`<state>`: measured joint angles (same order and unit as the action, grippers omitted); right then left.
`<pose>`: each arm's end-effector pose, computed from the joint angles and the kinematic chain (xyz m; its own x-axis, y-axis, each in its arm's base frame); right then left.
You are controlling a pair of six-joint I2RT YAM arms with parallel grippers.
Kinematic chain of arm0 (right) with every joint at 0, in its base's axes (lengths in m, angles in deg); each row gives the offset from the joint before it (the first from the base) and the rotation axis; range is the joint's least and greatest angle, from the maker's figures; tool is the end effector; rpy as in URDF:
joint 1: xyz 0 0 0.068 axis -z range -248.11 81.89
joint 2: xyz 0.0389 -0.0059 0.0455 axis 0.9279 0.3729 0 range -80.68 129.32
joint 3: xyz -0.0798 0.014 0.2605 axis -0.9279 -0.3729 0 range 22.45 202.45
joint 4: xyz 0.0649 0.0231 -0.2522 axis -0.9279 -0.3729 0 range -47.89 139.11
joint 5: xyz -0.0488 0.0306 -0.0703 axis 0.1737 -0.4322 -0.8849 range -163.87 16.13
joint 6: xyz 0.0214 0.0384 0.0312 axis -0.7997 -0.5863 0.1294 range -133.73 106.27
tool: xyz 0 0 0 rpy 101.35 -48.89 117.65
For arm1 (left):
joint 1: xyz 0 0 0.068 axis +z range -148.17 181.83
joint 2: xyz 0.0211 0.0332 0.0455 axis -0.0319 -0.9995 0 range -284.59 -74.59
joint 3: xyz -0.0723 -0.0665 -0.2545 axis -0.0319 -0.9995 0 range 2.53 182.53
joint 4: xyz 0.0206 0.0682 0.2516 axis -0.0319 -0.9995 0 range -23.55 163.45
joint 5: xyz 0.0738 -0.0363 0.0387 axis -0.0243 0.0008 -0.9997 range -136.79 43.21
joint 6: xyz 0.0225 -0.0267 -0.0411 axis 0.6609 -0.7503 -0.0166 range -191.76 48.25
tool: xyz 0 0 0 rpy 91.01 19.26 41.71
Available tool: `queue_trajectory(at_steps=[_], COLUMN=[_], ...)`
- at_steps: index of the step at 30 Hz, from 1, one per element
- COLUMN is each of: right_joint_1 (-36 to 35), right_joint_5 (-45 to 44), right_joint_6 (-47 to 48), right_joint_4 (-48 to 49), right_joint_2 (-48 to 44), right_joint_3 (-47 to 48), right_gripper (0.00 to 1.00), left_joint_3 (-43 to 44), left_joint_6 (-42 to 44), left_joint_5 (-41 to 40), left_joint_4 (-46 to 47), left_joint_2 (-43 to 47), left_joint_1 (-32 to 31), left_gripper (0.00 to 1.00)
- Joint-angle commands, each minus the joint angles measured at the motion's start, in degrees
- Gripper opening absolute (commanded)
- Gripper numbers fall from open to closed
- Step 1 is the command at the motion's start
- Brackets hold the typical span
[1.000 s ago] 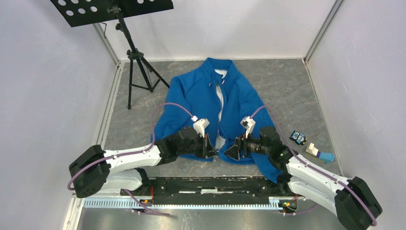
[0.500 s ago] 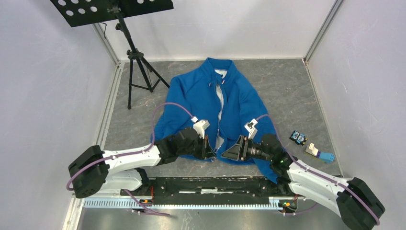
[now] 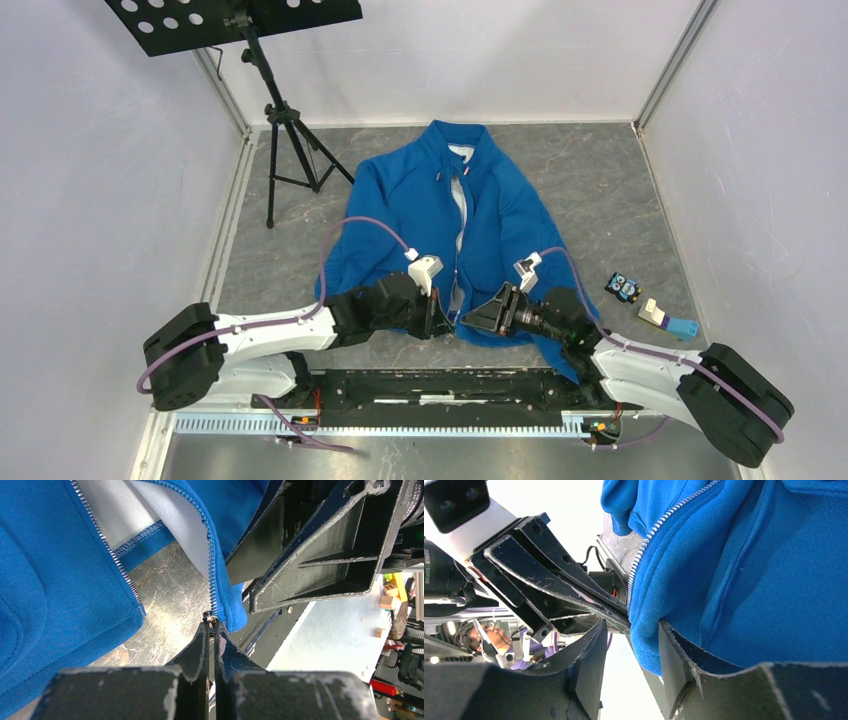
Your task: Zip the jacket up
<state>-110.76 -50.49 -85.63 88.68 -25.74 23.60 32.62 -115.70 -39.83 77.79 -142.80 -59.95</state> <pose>0.1117 0.1221 0.1412 -0.9162 0.3422 -0.2084 -0.1093 0.2869 0.9517 0.1109 -0.2159 0.1938 -0.8294 0.0886 -0.5517 0.4815 0.6140 -0.6254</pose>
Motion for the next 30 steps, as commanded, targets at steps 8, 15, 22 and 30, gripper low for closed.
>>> queue_trajectory(at_steps=[8, 15, 22, 30], right_joint_1=[-0.41, -0.67, -0.78, -0.76], right_joint_5=[-1.33, -1.23, -2.17, -3.24], right_joint_6=[-0.95, 0.02, 8.39, 26.80], right_joint_4=[11.49, 17.94, 29.76, 54.22], right_joint_2=[6.47, 10.55, 13.10, 19.34], right_joint_3=[-0.88, -2.91, -5.72, -10.63], right_gripper=[0.43, 0.39, 0.04, 0.00], left_joint_3=[2.82, 3.69, 3.62, 0.55], left_joint_6=[0.29, 0.11, -0.76, -5.53], left_joint_5=[-2.79, -2.83, -2.88, 1.40], left_joint_4=[1.20, 1.20, 0.67, 8.51], left_joint_2=[-0.68, -2.09, -1.61, -1.63], left_joint_1=[-1.76, -2.42, -2.58, -2.60], left_gripper=[0.02, 0.02, 0.03, 0.26])
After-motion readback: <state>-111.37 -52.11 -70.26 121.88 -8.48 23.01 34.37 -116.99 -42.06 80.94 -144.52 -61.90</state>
